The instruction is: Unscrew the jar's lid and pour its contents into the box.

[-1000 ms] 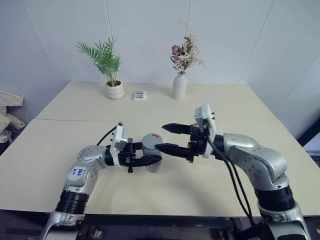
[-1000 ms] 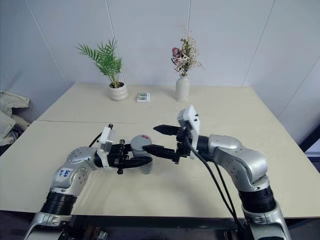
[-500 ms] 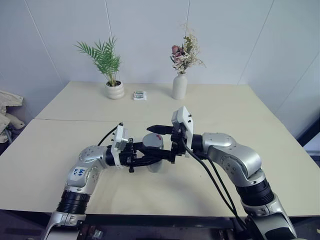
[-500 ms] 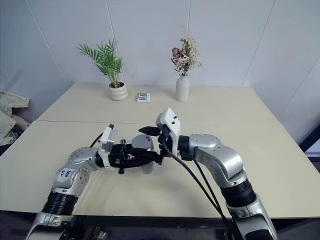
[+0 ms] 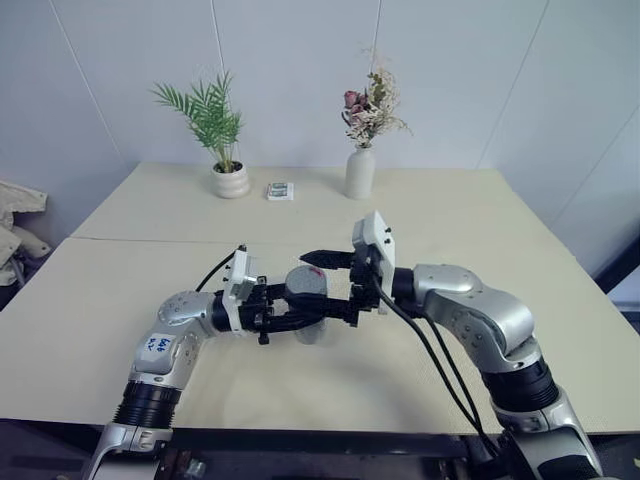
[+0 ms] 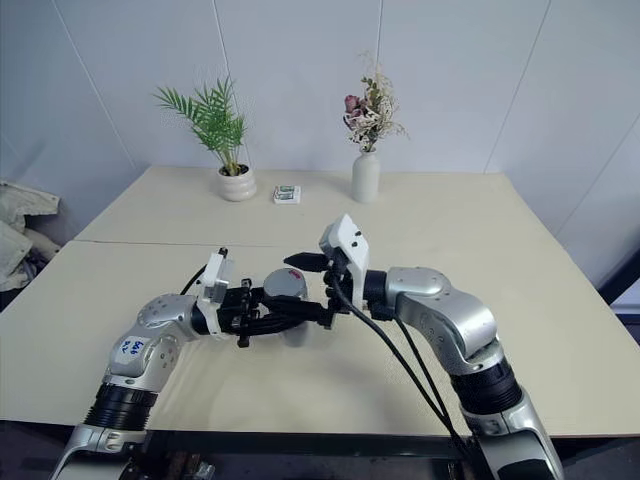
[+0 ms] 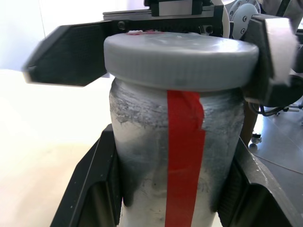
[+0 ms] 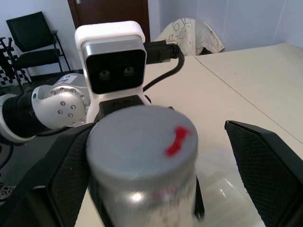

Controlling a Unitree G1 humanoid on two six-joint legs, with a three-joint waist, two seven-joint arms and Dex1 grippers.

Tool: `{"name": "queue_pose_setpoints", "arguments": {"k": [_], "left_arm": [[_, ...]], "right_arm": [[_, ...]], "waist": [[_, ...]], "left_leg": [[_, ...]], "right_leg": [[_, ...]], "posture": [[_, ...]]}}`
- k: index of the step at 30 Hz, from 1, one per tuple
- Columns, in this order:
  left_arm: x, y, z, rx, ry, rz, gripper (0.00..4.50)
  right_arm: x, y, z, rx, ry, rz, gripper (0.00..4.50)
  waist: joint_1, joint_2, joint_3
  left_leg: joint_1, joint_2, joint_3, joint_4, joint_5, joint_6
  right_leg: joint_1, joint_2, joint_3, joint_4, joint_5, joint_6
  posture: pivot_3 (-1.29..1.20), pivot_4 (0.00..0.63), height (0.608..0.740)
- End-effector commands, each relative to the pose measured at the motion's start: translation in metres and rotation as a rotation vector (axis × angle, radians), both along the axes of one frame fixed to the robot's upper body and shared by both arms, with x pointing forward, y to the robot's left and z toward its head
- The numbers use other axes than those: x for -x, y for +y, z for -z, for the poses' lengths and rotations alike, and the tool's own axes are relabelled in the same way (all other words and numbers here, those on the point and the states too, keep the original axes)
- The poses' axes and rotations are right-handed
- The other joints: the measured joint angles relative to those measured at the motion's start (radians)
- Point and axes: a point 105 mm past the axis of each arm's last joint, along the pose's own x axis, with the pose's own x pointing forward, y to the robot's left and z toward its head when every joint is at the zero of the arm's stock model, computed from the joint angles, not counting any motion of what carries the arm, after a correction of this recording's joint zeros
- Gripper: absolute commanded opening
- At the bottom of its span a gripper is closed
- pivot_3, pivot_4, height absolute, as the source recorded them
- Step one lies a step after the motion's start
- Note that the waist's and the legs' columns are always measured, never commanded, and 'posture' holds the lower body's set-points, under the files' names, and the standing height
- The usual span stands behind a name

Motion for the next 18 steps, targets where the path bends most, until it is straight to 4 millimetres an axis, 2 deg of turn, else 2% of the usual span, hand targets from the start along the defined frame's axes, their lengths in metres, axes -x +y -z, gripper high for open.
{"name": "queue_pose_setpoints", "arguments": {"k": [1,9,18], "left_arm": [[0.005,-0.001,-0.004,0.006,-0.035,0.031,2.0],[0.004,0.0,-0.003,0.005,-0.036,0.034,2.0],[0.004,0.0,-0.004,0.006,-0.039,0.036,2.0]], "right_arm": [[-0.004,-0.021,-0.016,-0.041,-0.047,0.07,4.48],[-0.004,-0.035,-0.018,-0.046,-0.036,0.093,4.48],[-0.005,-0.04,-0.018,-0.049,-0.033,0.106,4.48]], "waist": [[-0.001,0.0,0.0],[0.001,0.0,0.0],[0.0,0.0,0.0]], "left_leg": [[0.0,0.0,0.0,0.0,0.0,0.0],[0.0,0.0,0.0,0.0,0.0,0.0],[0.0,0.0,0.0,0.0,0.0,0.0]], "right_leg": [[0.0,0.0,0.0,0.0,0.0,0.0],[0.0,0.0,0.0,0.0,0.0,0.0],[0.0,0.0,0.0,0.0,0.0,0.0]], "posture": [[0.0,0.15,0.74],[0.0,0.15,0.74],[0.0,0.15,0.74]]}}
